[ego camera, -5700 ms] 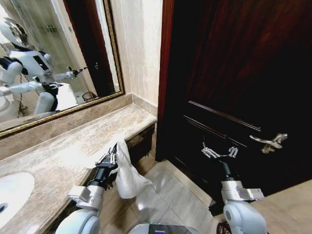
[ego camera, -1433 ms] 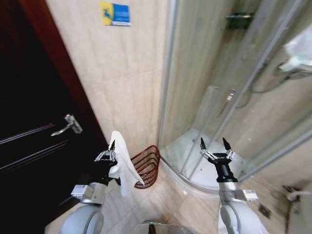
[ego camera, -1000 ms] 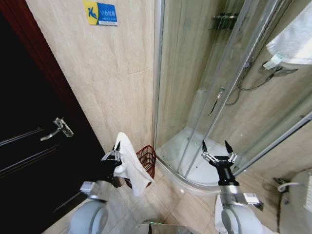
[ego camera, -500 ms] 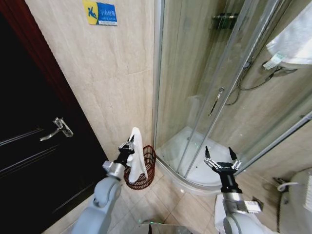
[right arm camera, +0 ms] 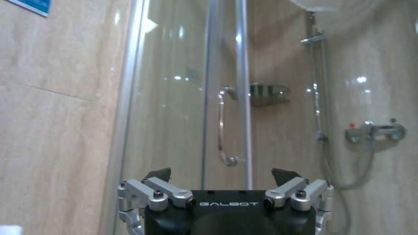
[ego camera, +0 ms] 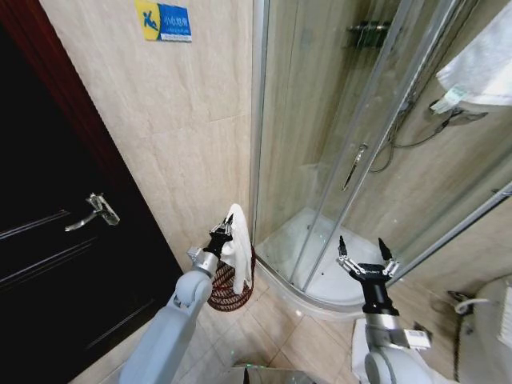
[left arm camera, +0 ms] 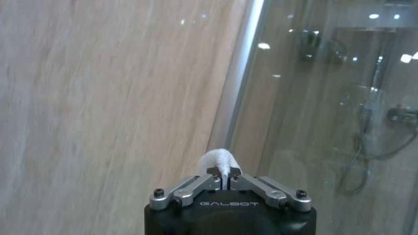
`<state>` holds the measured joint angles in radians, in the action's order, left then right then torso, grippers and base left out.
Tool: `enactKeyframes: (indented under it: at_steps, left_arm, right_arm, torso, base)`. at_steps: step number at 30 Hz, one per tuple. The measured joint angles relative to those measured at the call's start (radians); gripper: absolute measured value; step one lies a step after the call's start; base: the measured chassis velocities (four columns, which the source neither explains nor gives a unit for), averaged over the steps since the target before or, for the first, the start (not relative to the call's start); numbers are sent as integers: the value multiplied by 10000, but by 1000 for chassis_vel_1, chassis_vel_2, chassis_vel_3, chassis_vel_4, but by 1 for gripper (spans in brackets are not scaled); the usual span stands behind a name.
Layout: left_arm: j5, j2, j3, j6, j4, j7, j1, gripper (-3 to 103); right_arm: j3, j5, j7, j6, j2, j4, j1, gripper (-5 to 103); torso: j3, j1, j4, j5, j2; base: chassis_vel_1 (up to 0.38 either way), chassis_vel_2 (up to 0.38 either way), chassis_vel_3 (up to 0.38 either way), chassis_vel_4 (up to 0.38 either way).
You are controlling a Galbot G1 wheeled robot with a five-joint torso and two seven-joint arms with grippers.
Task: Discard the used towel into the hamper.
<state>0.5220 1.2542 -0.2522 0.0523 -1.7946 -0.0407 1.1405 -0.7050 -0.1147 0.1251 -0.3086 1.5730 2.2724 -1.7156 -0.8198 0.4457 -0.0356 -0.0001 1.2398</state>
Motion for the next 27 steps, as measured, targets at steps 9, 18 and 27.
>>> enactKeyframes:
  at_steps: [9,18,27]
  left_arm:
    - [1041,-1534,1208,817,1057,-1033,-1094,3]
    - [2294,-2120,1768,728,1945,-2005,-1939,3]
    - [2206,-1771,2824,829,3390,-2002,-3046,3]
  right_arm:
    - [208,1094,528,-776,349,228,323,100]
    - [309,1079,544,-1148,372,156,407,100]
    - [289,1111,594,-1731,364,-257,114,100]
  torso:
    - [0,0,0,-1,0]
    - [0,-1,-2,-1,0]
    - [0,-1,2,0,0]
  base:
    - [0,0,0,0]
    - [0,0,0,0]
    - [0,0,0,0]
